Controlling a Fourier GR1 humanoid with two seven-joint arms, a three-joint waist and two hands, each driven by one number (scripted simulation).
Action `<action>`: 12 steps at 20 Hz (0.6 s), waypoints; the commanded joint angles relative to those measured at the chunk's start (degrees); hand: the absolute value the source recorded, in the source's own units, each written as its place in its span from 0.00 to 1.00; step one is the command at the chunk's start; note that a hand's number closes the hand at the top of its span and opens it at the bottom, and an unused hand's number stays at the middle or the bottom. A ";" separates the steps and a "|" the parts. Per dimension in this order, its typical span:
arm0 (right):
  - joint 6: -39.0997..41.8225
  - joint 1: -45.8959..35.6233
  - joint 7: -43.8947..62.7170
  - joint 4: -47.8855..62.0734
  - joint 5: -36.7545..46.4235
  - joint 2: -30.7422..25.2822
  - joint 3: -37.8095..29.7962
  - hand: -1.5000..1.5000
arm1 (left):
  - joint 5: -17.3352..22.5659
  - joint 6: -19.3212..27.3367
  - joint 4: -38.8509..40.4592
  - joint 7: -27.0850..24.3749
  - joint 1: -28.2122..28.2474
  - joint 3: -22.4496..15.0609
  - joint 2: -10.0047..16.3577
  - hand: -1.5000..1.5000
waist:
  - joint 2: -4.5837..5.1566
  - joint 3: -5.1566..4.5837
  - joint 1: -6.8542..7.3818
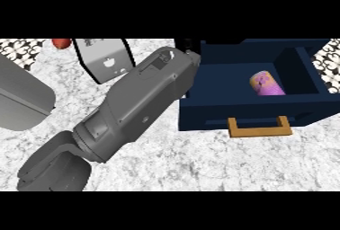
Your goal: Pick up the can, place it into the drawer and close the drawer
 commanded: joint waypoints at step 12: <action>-13.66 -20.21 -5.89 22.14 41.71 0.94 23.74 0.00 | -0.72 0.20 -1.97 1.51 1.89 1.18 0.00 0.00 | -0.45 -0.02 2.98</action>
